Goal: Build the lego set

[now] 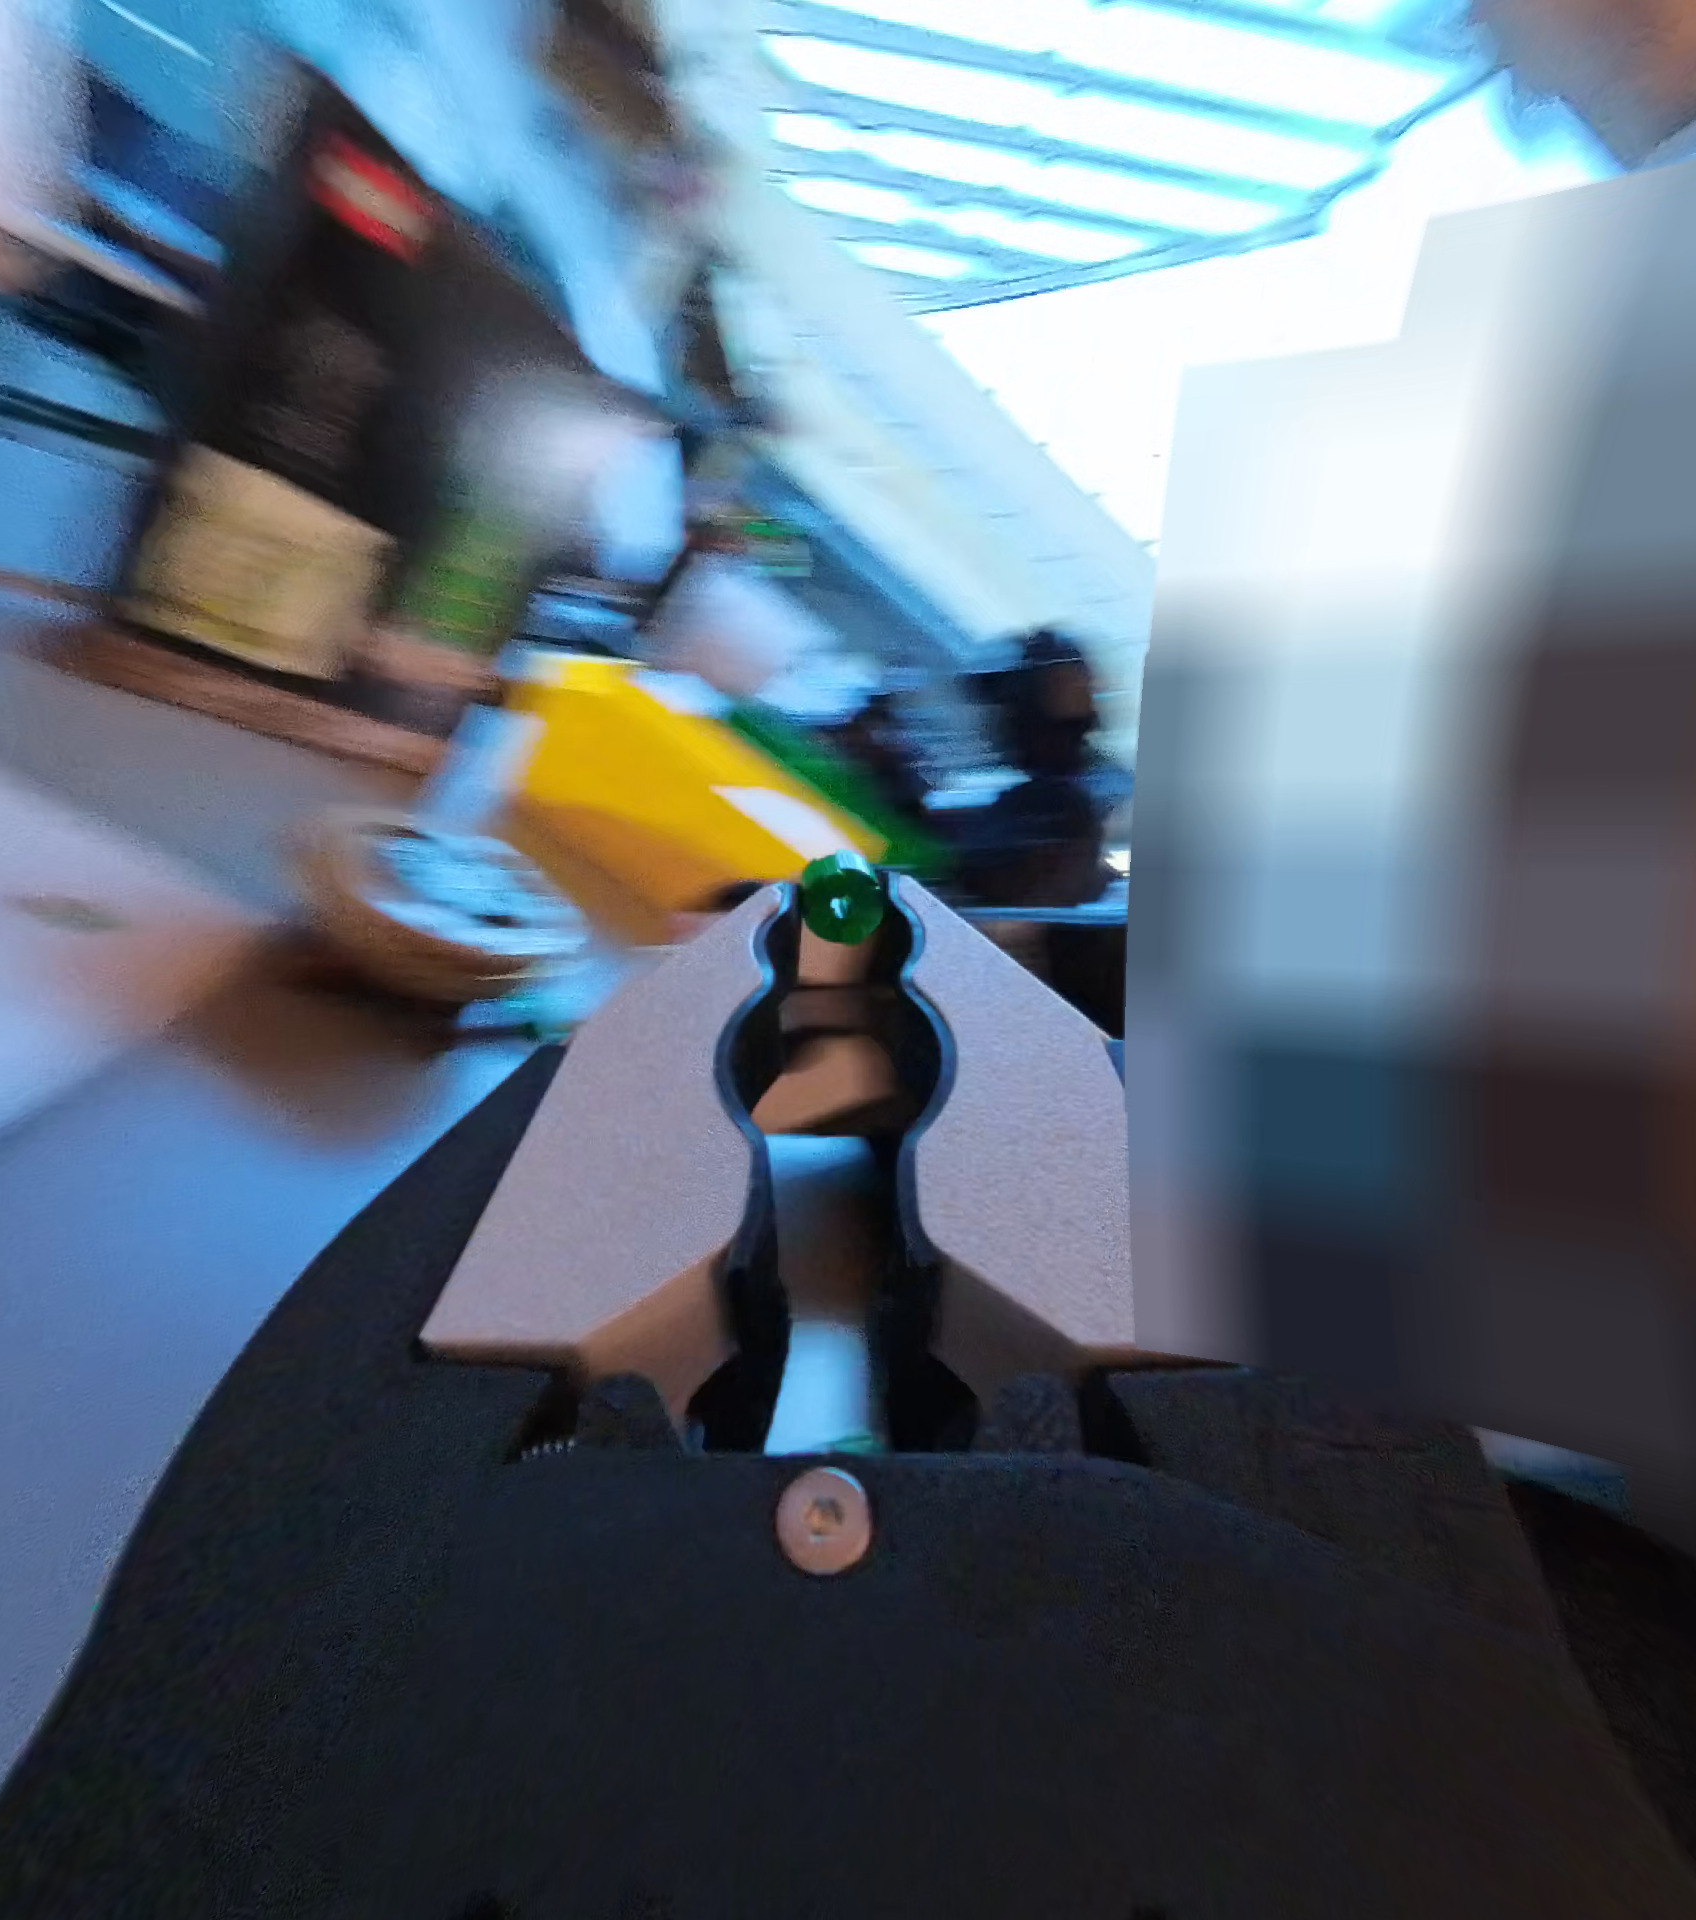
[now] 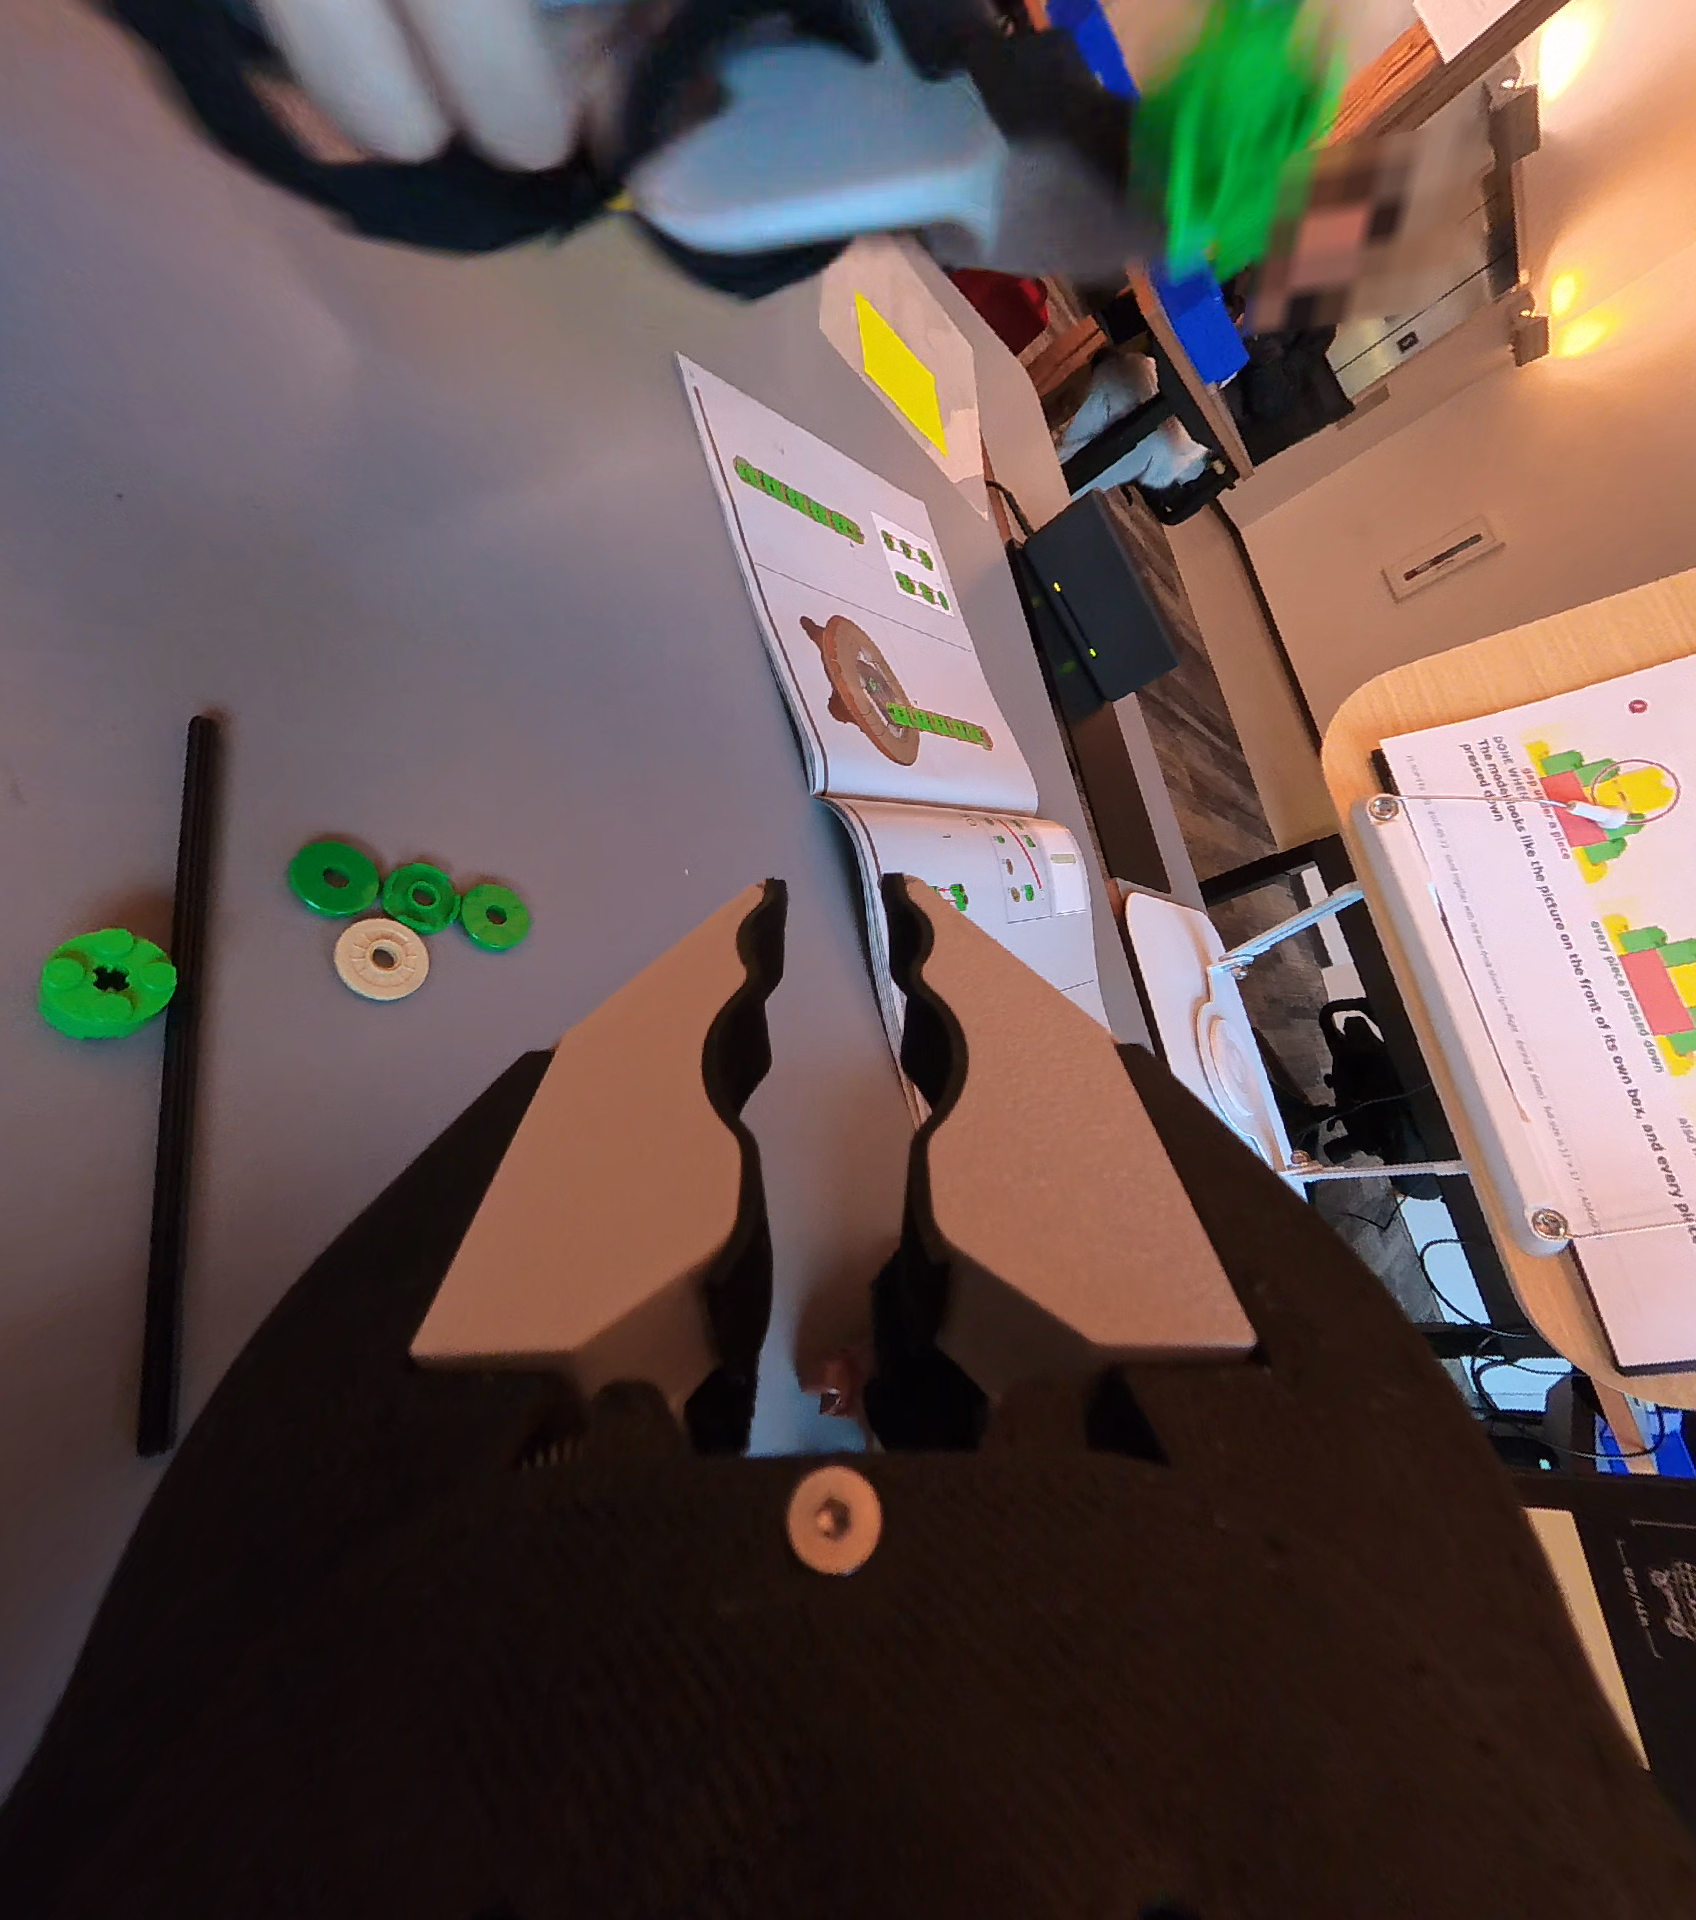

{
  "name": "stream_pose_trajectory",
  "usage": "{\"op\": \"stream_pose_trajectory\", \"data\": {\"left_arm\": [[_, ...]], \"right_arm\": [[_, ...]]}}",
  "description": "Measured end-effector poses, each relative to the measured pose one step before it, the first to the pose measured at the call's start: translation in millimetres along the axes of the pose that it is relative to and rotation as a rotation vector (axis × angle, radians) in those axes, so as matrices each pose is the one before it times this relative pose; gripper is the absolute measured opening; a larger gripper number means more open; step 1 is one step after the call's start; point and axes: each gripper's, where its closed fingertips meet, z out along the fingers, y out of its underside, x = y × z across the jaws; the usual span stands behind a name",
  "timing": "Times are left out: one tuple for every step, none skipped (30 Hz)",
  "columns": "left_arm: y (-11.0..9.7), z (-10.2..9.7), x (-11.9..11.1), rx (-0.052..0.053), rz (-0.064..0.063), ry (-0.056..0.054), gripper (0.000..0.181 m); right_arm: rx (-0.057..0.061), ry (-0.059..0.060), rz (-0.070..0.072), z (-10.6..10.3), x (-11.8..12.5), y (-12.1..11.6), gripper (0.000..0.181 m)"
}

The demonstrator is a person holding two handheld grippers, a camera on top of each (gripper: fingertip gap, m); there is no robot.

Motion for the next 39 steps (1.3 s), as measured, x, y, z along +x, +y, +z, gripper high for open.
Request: {"op": "stream_pose_trajectory", "data": {"left_arm": [[-7.89, -15.50, -29.01, -0.0109, 0.1446, -0.2599, 0.014], [-10.25, -17.86, -31.40, 0.0105, 0.1444, -0.2583, 0.013], [-15.67, -17.39, -24.86, 0.0552, 0.1243, -0.1967, 0.014], [-16.91, -16.79, -23.19, 0.0595, 0.0935, -0.1658, 0.014], [-14.88, -15.68, -26.60, 0.0484, 0.0769, -0.1691, 0.014], [-9.71, -13.71, -31.76, 0.0227, 0.0665, -0.1800, 0.014], [-4.08, -8.71, -28.88, -0.0012, 0.0621, -0.1381, 0.014], [2.62, -4.24, -26.18, -0.0297, 0.0411, -0.1052, 0.014], [7.55, -0.92, -21.96, -0.0427, 0.0118, -0.0731, 0.014], [9.11, 0.94, -17.46, -0.0434, -0.0130, -0.0423, 0.014], [8.75, 1.95, -13.36, -0.0391, -0.0240, -0.0194, 0.014], [9.15, 2.86, -9.49, -0.0432, -0.0245, -0.0042, 0.014], [10.00, 3.76, -5.27, -0.0511, -0.0208, 0.0092, 0.014], [7.79, 3.78, -2.43, -0.0405, -0.0154, 0.0116, 0.015], [3.52, 2.50, -1.28, -0.0176, -0.0111, 0.0002, 0.023], [-0.90, 0.49, 0.23, 0.0045, 0.0005, -0.0065, 0.033], [-5.14, -1.84, 0.42, 0.0266, 0.0115, -0.0176, 0.040], [-8.88, -3.79, 0.59, 0.0498, 0.0186, -0.0229, 0.047], [-11.84, -5.62, 1.75, 0.0671, 0.0193, -0.0172, 0.050], [-14.78, -7.05, 5.90, 0.0847, 0.0141, 0.0095, 0.048], [-16.57, -7.32, 11.78, 0.0951, 0.0014, 0.0434, 0.046], [-15.76, -6.33, 19.09, 0.0911, -0.0079, 0.0829, 0.044], [-11.73, -3.97, 28.13, 0.0699, -0.0123, 0.1326, 0.038], [-5.05, -0.60, 36.61, 0.0357, -0.0188, 0.1818, 0.031], [1.88, 3.96, 37.22, 0.0009, -0.0346, 0.1856, 0.028], [9.23, 8.45, 34.18, -0.0359, -0.0491, 0.1729, 0.025], [15.53, 11.09, 30.82, -0.0680, -0.0636, 0.1658, 0.024], [17.04, 12.43, 23.97, -0.0745, -0.0735, 0.1370, 0.024], [14.48, 12.01, 19.10, -0.0515, -0.0766, 0.1193, 0.025], [11.50, 10.68, 16.02, -0.0334, -0.0772, 0.1121, 0.023], [10.82, 9.58, 10.07, -0.0317, -0.0694, 0.0834, 0.020], [11.18, 8.74, 4.84, -0.0405, -0.0518, 0.0534, 0.020], [13.28, 8.05, 1.47, -0.0620, -0.0241, 0.0284, 0.021], [14.81, 7.71, -1.20, -0.0790, 0.0028, 0.0026, 0.021], [14.76, 7.59, -0.09, -0.0842, 0.0270, -0.0033, 0.021], [13.20, 7.50, 1.81, -0.0779, 0.0444, -0.0042, 0.022], [10.73, 7.56, 5.02, -0.0656, 0.0573, 0.0038, 0.022], [9.05, 7.59, 8.05, -0.0586, 0.0655, 0.0142, 0.022], [7.03, 7.52, 8.89, -0.0496, 0.0659, 0.0153, 0.024]], "right_arm": [[0.0000, -0.0004, -0.0021, -0.04, -0.16, -0.27, 0.018], [-0.0001, -0.0009, -0.0010, -0.01, -0.20, -0.15, 0.018], [0.0003, -0.0014, -0.0001, 0.06, -0.23, -0.12, 0.018], [-0.0001, -0.0024, -0.0005, 0.14, -0.53, -0.02, 0.018], [-0.0014, -0.0020, -0.0022, 0.14, -0.46, 0.00, 0.018], [-0.0013, -0.0005, -0.0027, 0.18, -0.28, 0.04, 0.018], [-0.0009, -0.0004, -0.0017, 0.17, -0.28, 0.06, 0.018], [-0.0011, -0.0006, -0.0008, 0.16, -0.18, -0.01, 0.018], [-0.0005, -0.0004, -0.0007, 0.09, -0.17, -0.03, 0.018], [-0.0008, -0.0005, -0.0009, 0.19, -0.17, -0.05, 0.017], [-0.0025, -0.0003, -0.0004, 0.18, -0.19, 0.27, 0.018], [-0.0024, -0.0009, -0.0011, 0.19, -0.23, 0.25, 0.018], [-0.0011, 0.0000, -0.0017, 0.28, -0.22, 0.03, 0.017], [-0.0002, -0.0005, -0.0008, 0.14, -0.24, -0.01, 0.017], [-0.0005, -0.0015, -0.0002, 0.17, -0.30, -0.02, 0.017], [-0.0010, -0.0003, -0.0011, 0.08, -0.20, 0.10, 0.017], [-0.0007, 0.0001, -0.0012, 0.06, -0.10, 0.14, 0.017], [-0.0003, 0.0000, 0.0001, 0.02, 0.09, 0.14, 0.017], [0.0001, 0.0000, 0.0011, 0.01, 0.09, 0.02, 0.017], [-0.0002, -0.0001, 0.0008, 0.03, 0.03, 0.12, 0.017], [-0.0003, 0.0010, -0.0004, -0.02, 0.17, 0.05, 0.017], [-0.0003, 0.0013, -0.0003, 0.06, 0.26, 0.05, 0.017], [-0.0007, 0.0019, 0.0015, 0.24, 0.41, 0.24, 0.017], [-0.0003, 0.0038, 0.0028, 0.12, 0.83, 0.21, 0.017], [-0.0005, 0.0064, 0.0038, 0.03, 1.37, 0.44, 0.018], [-0.0033, 0.0109, 0.0061, -0.05, 2.26, 0.76, 0.018], [-0.0059, 0.0162, 0.0090, -0.27, 3.57, 1.41, 0.018], [-0.0063, 0.0233, 0.0129, -0.61, 5.22, 1.62, 0.018], [-0.0043, 0.0264, 0.0177, -1.01, 6.19, 1.50, 0.018], [-0.0018, 0.0229, 0.0229, -1.33, 6.30, 1.34, 0.018], [0.0028, 0.0184, 0.0274, -1.44, 5.85, 0.70, 0.018], [0.0052, 0.0138, 0.0295, -1.38, 5.08, 0.26, 0.018], [0.0041, 0.0115, 0.0281, -1.06, 4.43, 0.23, 0.018], [0.0025, 0.0079, 0.0229, -0.85, 3.44, 0.37, 0.018], [0.0003, 0.0047, 0.0161, -0.46, 2.33, 0.46, 0.018], [-0.0028, 0.0046, 0.0084, -0.22, 1.59, 0.80, 0.018], [-0.0046, 0.0025, 0.0013, 0.02, 0.72, 0.79, 0.018], [-0.0012, -0.0004, -0.0028, 0.03, -0.12, 0.03, 0.018], [0.0020, -0.0017, -0.0037, -0.04, -0.83, -0.55, 0.018]]}}
